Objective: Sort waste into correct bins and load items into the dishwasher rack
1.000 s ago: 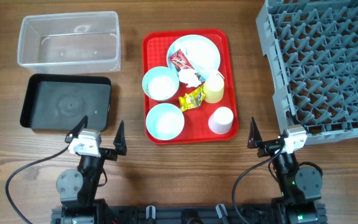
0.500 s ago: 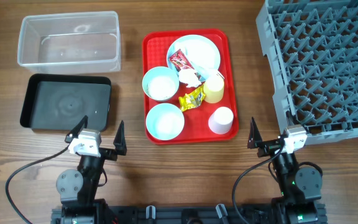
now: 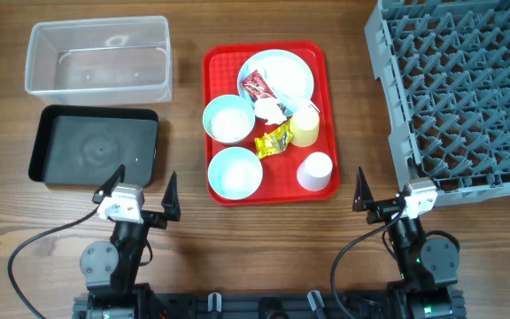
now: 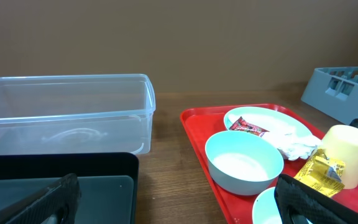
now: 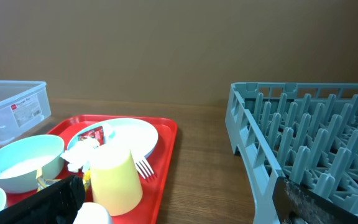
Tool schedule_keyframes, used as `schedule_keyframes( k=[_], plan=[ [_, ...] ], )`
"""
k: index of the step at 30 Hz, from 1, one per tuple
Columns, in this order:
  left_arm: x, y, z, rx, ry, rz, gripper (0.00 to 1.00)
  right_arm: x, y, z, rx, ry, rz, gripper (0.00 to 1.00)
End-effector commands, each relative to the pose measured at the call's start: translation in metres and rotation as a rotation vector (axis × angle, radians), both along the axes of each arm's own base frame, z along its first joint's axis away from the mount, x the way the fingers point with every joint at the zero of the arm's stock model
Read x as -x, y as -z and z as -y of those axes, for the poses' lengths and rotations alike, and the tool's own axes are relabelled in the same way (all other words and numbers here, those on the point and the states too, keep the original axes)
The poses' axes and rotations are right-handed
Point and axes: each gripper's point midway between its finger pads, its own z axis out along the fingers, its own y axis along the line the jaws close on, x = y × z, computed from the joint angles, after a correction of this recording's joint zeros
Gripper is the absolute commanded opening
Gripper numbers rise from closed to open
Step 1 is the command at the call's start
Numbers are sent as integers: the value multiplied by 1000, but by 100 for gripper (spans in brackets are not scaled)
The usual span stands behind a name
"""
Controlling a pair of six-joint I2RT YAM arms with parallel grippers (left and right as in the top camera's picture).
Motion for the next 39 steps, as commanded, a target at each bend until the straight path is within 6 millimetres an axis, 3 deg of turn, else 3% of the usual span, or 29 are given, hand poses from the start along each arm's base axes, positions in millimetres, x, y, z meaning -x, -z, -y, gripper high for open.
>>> schedule_keyframes(
  k=[1,8,13,19,26,29,33,36,39],
  plan=[
    [0,1,-3,9,-14,-3,100,1,-2,-1,-14,-11,6,100],
    [-1,2,-6,-2,-32,-1,100,0,-2,3,-13,16,9,100],
    [0,-3,-2,-2,-6,19,100,3,-15,-11,-20,-66,61,100],
    [3,-8,13,4,81,25,100,11,-54,-18,-50,-120,165,100],
    [-1,-34,13,18,81,-104,100,9,-115,-19,-48,-120,180,100],
    [-13,-53,13,26,86,-170,100,-6,-144,-23,-28,-132,121,100],
    [-48,-95,19,6,125,-336,100,-42,-174,-32,42,-163,-23,100],
    [-75,-113,34,-44,177,-452,100,-68,-175,-35,93,-168,-188,100],
    [-106,-121,57,-90,208,-582,100,-90,-161,-35,107,-165,-401,100]
  ],
)
